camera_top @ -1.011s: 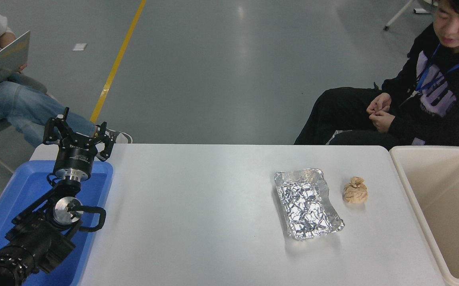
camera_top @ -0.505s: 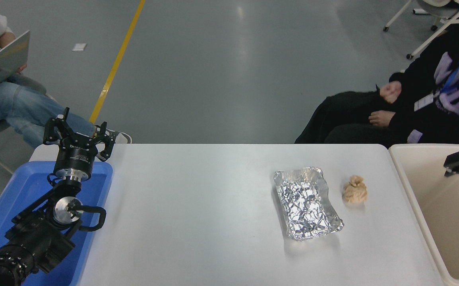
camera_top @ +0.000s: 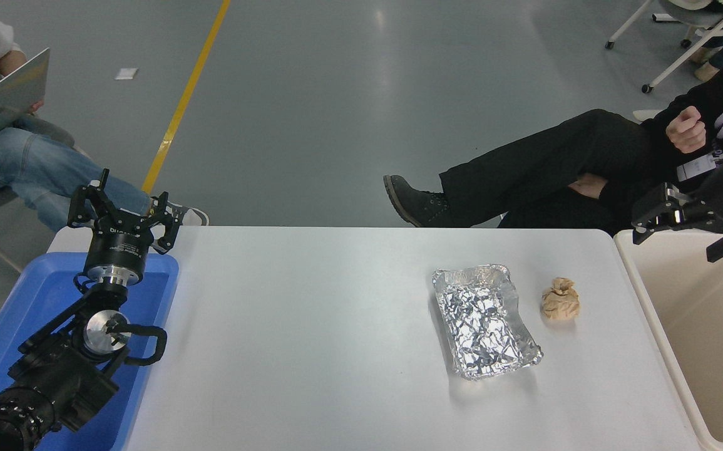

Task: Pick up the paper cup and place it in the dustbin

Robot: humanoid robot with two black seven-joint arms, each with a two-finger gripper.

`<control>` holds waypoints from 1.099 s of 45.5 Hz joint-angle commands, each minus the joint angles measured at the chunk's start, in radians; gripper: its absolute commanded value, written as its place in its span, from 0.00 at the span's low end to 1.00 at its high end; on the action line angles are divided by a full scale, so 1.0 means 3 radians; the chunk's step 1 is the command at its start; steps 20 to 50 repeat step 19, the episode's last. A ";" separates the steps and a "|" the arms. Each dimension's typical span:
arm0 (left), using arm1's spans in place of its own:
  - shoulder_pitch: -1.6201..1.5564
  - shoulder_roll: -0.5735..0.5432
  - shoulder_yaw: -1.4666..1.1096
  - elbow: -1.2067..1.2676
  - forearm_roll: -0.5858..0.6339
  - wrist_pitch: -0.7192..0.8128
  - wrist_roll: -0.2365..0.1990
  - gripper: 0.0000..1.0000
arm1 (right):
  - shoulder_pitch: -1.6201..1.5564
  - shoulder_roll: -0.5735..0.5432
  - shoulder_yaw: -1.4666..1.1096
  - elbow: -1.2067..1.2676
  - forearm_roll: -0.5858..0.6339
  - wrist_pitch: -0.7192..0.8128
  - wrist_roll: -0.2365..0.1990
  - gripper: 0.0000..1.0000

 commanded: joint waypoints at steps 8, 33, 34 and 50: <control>0.0000 0.0000 0.0000 0.0003 0.0000 0.0000 0.0000 0.99 | 0.0135 0.0214 0.0011 0.0127 -0.0036 0.0057 -0.0002 1.00; 0.0000 0.0000 0.0000 -0.0002 0.0000 0.0000 0.0000 0.99 | 0.0145 0.0219 0.0027 0.0127 -0.0036 0.0057 -0.0002 1.00; 0.0000 0.0000 0.0000 -0.0002 0.0000 0.0000 0.0000 0.99 | 0.0145 0.0219 0.0027 0.0127 -0.0036 0.0057 -0.0002 1.00; 0.0000 0.0000 0.0000 -0.0002 0.0000 0.0000 0.0000 0.99 | 0.0145 0.0219 0.0027 0.0127 -0.0036 0.0057 -0.0002 1.00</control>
